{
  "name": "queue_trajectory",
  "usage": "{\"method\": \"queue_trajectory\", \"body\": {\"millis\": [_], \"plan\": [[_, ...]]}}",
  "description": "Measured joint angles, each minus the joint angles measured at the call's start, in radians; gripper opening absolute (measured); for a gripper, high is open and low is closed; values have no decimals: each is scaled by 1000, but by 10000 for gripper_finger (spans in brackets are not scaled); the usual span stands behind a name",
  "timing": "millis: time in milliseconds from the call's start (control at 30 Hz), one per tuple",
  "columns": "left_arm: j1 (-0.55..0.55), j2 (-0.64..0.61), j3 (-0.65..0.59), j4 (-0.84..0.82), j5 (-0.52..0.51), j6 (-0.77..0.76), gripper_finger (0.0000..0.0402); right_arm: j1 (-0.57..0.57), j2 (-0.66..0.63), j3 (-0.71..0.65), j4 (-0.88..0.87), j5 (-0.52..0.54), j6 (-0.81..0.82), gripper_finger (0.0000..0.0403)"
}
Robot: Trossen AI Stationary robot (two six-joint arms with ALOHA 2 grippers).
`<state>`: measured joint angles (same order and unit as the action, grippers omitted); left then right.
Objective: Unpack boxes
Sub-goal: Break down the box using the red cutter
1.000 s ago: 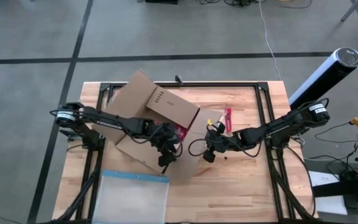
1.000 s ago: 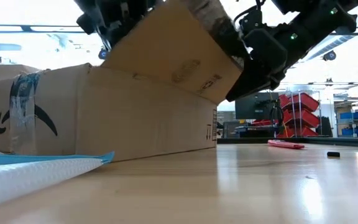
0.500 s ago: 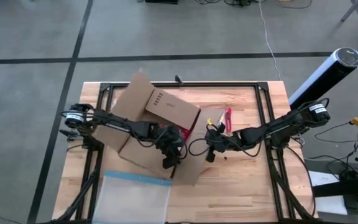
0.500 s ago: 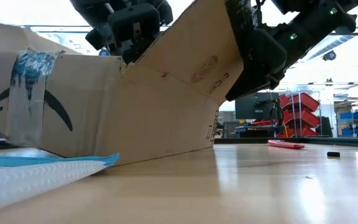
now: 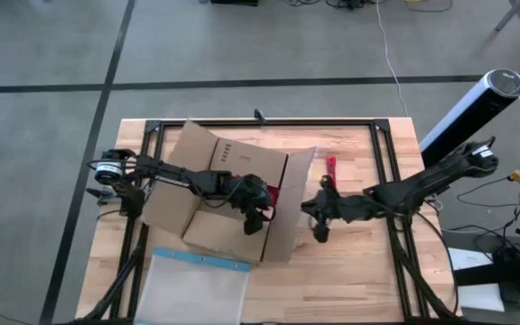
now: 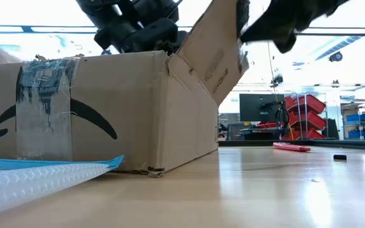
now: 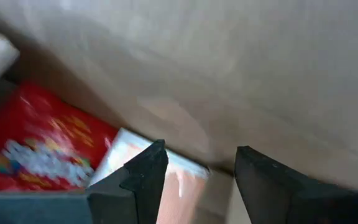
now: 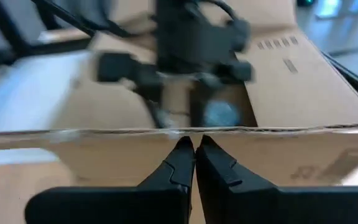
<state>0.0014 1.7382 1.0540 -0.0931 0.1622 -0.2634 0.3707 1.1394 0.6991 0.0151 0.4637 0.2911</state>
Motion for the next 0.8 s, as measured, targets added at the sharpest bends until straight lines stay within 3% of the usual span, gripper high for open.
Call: {"method": "queue_trajectory", "body": {"millis": [133,300,667,800], "plan": [[16,-1,16,33,0,21,172,67,-37,0,87,0,-20,0],[30,-2,34,58,-5,44,180,105,28,0,271,-18,-93,0],[35,-2,45,47,-95,103,185,18,279,80,332,-65,-111,0],[37,-6,45,-21,-162,194,181,-24,360,85,319,-75,-83,0]]}}
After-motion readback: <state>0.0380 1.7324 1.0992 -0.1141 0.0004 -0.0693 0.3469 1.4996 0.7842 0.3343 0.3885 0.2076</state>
